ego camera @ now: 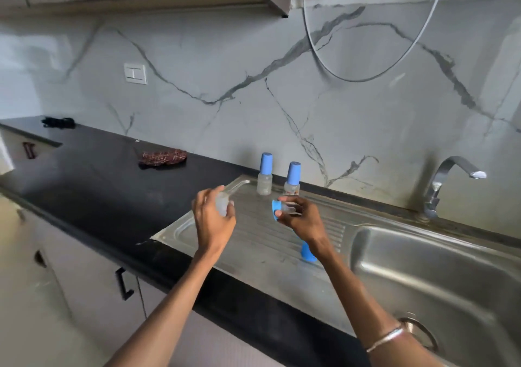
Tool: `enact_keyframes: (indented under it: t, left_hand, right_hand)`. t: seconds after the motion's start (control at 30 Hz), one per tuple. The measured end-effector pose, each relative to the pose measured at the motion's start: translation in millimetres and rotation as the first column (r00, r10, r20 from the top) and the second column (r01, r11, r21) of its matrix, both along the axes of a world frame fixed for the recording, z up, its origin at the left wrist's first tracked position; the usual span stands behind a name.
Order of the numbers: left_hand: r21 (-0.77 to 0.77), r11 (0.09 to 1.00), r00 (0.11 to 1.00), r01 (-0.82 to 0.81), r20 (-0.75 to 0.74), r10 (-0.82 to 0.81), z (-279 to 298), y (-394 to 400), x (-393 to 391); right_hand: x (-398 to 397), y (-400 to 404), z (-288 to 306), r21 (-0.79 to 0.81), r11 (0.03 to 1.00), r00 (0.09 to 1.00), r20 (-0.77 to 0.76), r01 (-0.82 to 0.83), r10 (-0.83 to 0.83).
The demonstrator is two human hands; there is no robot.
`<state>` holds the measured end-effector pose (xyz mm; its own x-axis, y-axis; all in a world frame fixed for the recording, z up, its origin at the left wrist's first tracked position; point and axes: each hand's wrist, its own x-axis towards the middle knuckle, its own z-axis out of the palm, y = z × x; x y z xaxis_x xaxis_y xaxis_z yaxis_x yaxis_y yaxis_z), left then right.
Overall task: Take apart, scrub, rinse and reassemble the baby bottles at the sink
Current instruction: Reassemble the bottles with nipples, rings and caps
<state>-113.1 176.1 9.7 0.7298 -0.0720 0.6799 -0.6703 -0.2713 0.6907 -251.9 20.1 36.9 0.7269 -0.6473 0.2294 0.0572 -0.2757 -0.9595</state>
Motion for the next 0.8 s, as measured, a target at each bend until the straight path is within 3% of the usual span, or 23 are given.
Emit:
enact_keyframes:
  t: [0.17,0.33,0.57,0.8]
  left_hand:
    - [0.197,0.975,0.964,0.105,-0.259,-0.052,-12.8,18.7,32.5]
    - [0.257,0.921,0.871,0.293,-0.469,-0.146,-24.1,11.7,58.4]
    - [0.183,0.935,0.908,0.304,-0.351,-0.227,-21.1,1.6,50.1]
    - [0.239,0.892,0.924,0.383,-0.099,-0.370,2.7,-27.2,-4.6]
  right_hand:
    - [60.6,20.6,-4.9,-0.141,0.990,0.998,-0.065,-0.021,0.012]
    - [89.5,31.6,-9.4,-0.209,0.978,0.995,-0.098,-0.006,-0.015]
    - [70.8,28.3,5.4,-0.258,0.966,0.996,-0.080,0.025,-0.047]
    - [8.2,3.8,22.7,-0.263,0.957,0.992,-0.007,0.120,-0.127]
